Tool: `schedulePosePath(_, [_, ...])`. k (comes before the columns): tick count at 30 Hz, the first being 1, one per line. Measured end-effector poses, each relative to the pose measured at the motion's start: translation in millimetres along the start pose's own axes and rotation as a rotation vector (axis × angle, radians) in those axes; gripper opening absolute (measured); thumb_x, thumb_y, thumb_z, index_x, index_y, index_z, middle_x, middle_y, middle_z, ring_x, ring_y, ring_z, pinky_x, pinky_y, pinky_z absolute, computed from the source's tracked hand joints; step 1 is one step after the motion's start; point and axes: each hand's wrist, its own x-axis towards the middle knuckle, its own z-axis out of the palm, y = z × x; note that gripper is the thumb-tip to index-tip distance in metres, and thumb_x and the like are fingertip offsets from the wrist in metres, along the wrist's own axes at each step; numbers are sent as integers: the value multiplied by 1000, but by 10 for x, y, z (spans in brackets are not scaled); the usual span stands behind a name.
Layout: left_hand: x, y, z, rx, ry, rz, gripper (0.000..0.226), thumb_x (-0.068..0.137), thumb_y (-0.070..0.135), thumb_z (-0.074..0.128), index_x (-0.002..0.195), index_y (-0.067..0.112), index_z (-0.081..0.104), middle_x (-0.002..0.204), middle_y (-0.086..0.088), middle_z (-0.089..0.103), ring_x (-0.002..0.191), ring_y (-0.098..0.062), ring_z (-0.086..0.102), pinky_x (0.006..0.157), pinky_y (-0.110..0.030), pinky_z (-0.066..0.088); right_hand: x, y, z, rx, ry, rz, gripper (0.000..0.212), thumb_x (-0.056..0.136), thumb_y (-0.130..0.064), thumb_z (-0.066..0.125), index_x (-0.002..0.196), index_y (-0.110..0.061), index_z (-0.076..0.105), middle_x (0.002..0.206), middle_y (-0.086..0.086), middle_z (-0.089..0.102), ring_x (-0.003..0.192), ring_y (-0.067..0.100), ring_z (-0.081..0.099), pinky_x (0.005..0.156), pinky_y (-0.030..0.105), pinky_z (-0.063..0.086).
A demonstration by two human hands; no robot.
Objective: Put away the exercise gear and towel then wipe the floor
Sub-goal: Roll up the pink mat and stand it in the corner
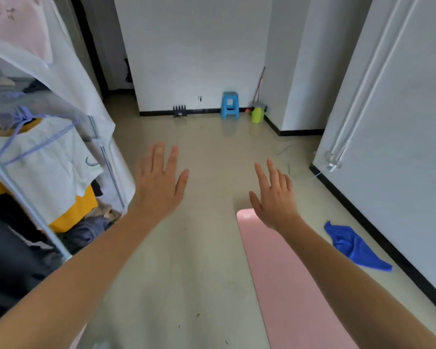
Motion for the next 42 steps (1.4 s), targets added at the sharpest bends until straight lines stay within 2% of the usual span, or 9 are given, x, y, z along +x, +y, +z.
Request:
schedulePosePath(5, [1114,-57,945,-39,-88,90,64,101,50,21,154,14,25,160,-20,20,146,-39,21,114,-59,25,872,379,583,-21,11,153,75,99,-46,49,159,-15,16,163,20,17,141,40,36,116,53,31])
schedulePosePath(9, [2002,-88,1851,-18,-115,126,65,101,50,22,154,14,25,161,-19,18,147,-37,20,115,-58,24,1726,692,1288,-21,-20,220,75,99,-47,47,159,-16,13,164,20,14,142,39,35,116,52,29])
schedulePosePath(16, [3578,-221,2862,-16,-184,107,67,100,52,16,156,16,20,163,-16,12,149,-34,15,118,-57,20,3636,1109,2049,23,-81,249,77,98,-47,47,159,-15,11,163,20,16,142,39,35,115,52,32])
schedulePosePath(21, [4585,-644,3489,-1,-147,97,66,101,52,17,156,16,19,163,-16,11,149,-35,14,118,-56,19,4869,1171,2561,14,-93,200,76,100,-47,42,160,-17,6,165,19,9,147,38,26,118,51,26])
schedulePosePath(24, [5153,-923,4066,-9,-170,82,67,101,53,14,156,16,19,163,-17,10,150,-35,13,118,-57,19,5505,1210,3009,-10,-108,190,75,100,-47,44,159,-17,9,165,18,12,145,38,29,117,52,28])
schedulePosePath(30, [6556,-1120,5267,-78,-227,219,69,100,55,6,157,17,10,164,-15,2,151,-33,6,120,-56,14,6649,1523,3897,-67,-151,311,78,98,-47,48,159,-16,12,164,20,15,141,39,36,116,53,31])
schedulePosePath(35, [7854,-647,6043,-194,-250,462,67,101,53,15,155,15,20,162,-18,12,148,-37,17,116,-58,23,7158,2164,4095,-148,-116,530,78,98,-48,48,159,-17,11,165,19,12,144,38,33,118,52,29])
schedulePosePath(38, [8395,4,6459,-278,-257,635,65,100,50,27,152,11,29,160,-22,20,144,-39,26,111,-60,30,7086,2654,4063,-217,-89,702,77,97,-47,49,159,-17,14,164,19,12,142,37,34,116,51,30])
schedulePosePath(42, [8716,1064,7002,-332,-294,838,64,101,48,31,153,11,28,160,-22,19,144,-40,26,111,-60,30,6682,3281,4081,-309,-70,940,76,98,-44,50,159,-14,16,163,21,14,140,37,36,114,51,32])
